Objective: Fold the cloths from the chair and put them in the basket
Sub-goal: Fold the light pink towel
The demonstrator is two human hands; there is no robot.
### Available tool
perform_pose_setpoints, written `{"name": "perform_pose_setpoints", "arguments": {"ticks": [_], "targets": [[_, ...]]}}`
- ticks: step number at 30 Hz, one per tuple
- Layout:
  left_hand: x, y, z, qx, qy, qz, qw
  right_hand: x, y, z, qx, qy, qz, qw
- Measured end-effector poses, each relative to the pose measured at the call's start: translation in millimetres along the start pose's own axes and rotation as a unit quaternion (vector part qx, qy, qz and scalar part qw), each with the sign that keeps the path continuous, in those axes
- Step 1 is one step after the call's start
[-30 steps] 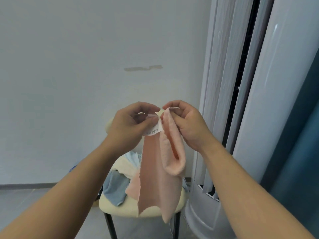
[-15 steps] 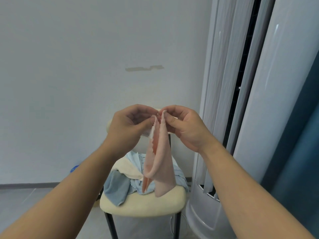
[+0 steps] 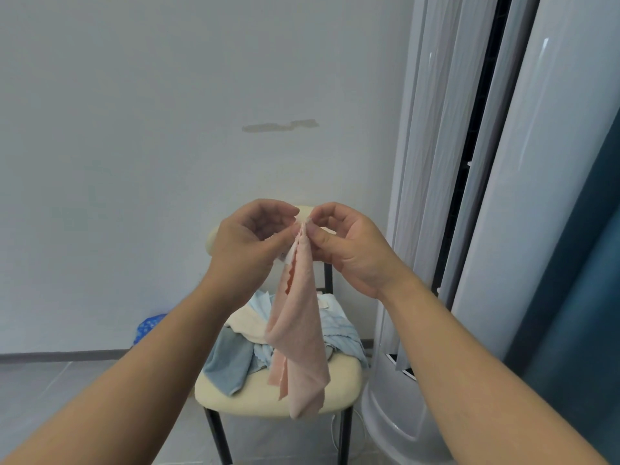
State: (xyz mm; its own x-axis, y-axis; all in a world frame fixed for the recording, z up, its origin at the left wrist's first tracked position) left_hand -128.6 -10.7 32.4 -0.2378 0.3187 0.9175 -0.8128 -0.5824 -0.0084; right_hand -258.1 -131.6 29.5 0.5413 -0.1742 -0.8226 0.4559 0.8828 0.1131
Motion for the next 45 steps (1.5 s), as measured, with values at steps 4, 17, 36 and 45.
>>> {"name": "perform_pose_setpoints", "arguments": {"ticks": [4, 17, 36, 45], "targets": [[-2, -1, -1, -0.019, -0.016, 0.037, 0.999, 3, -1, 0, 0.001, 0.02, 0.032, 0.999], [-19, -5, 6, 0.008, -0.054, 0.132, 0.99, 26, -13, -1, 0.071, 0.009, -0.157, 0.985], [-29, -7, 8, 0.025, -0.038, 0.231, 0.972, 43, 5, -16, -0.007, 0.057, -0.282, 0.958], [-42, -18, 10, 0.017, -0.08, 0.18, 0.98, 14, 21, -21, -0.3, 0.136, -0.336, 0.882]]}}
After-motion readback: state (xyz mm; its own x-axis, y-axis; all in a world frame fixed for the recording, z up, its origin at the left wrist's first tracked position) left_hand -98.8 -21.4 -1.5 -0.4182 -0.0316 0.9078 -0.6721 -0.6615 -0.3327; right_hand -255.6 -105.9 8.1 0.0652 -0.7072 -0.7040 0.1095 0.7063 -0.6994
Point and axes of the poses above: each hand's wrist, its own z-axis towards the middle knuckle, its own y-axis out of the palm, x = y × z, the point moved 1 cm from there along z, towards the middle knuckle, and after that the axes turned 10 degrees about -y, right-handed, at the moved point
